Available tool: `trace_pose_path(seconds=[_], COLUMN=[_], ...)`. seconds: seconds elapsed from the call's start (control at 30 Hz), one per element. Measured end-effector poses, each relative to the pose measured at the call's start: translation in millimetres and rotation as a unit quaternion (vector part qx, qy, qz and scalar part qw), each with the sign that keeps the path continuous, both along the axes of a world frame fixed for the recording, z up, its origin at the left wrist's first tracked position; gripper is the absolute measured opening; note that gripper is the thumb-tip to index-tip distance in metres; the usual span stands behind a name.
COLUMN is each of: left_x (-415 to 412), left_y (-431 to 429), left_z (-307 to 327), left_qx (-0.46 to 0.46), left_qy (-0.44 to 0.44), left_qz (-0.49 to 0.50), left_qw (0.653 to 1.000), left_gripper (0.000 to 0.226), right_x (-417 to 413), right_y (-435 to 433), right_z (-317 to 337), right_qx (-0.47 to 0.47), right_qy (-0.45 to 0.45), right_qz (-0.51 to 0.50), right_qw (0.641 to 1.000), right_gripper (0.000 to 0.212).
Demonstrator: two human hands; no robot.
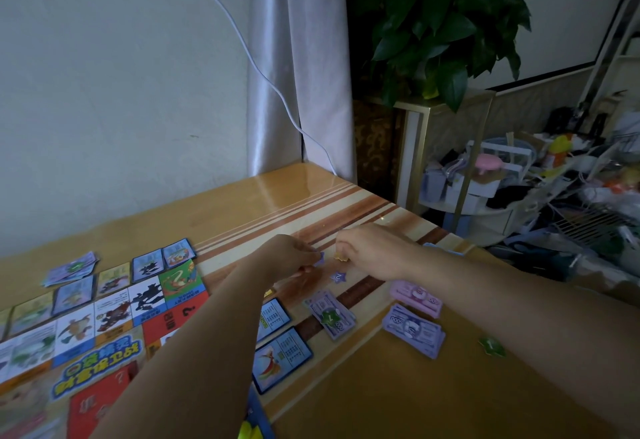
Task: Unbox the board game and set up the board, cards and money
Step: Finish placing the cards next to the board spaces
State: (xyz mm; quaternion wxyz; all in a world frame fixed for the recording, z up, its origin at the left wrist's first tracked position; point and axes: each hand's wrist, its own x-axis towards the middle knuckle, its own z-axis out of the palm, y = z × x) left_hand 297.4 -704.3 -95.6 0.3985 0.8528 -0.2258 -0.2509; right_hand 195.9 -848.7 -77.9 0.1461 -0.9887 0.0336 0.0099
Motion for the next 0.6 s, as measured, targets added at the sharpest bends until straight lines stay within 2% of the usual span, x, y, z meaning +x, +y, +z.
trace_pose_path(seconds=[0.13,0.27,0.37,0.5,0.6], left_x=[0,1,1,0,-1], left_y=[1,1,1,2,2], left_z=[-1,-2,-3,-2,-1], left_qx=[-0.009,-0.013,-0.015,-0.018,-0.018], left_qy=[0.005,0.008,0.008,0.009,0.013], left_qz=[0.004,0.006,0.007,0.005,0.008], left_qw=[1.0,1.0,1.0,1.0,1.0], left_gripper=[0.014,0.016,0.018,0.012,0.008], right_x=[-2,-1,-1,1,6], right_y=[1,3,1,8,18], right_z=[-5,-10,-4,4,13], right_qx=[-0.01,-0.015,0.008,-0.051,-0.104], right_qy=[0.005,0.01,0.031,0.074,0.095], right_qz=[0.016,0.028,0.028,0.017,0.017], right_qw=[1.0,0.999,0.999,0.996,0.99], right_gripper=[0.034,0.013,0.006,0.02,0.022])
